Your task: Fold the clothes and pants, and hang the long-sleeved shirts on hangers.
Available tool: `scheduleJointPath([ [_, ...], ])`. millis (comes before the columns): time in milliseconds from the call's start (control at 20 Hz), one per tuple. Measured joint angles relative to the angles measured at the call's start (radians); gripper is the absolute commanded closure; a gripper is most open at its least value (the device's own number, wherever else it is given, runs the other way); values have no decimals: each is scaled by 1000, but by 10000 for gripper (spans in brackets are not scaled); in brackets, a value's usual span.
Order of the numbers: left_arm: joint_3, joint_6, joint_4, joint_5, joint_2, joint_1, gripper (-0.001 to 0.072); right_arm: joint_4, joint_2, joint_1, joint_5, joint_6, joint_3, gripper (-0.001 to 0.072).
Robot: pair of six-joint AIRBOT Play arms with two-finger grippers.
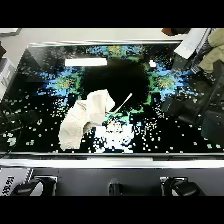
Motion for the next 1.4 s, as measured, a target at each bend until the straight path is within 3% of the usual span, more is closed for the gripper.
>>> scheduleJointPath([
  [1300,0,0,0,0,0,0,403,0,0,0,31,0,0,529],
  [1400,0,-13,-2,-1,0,0,378,0,0,0,37,0,0,528],
])
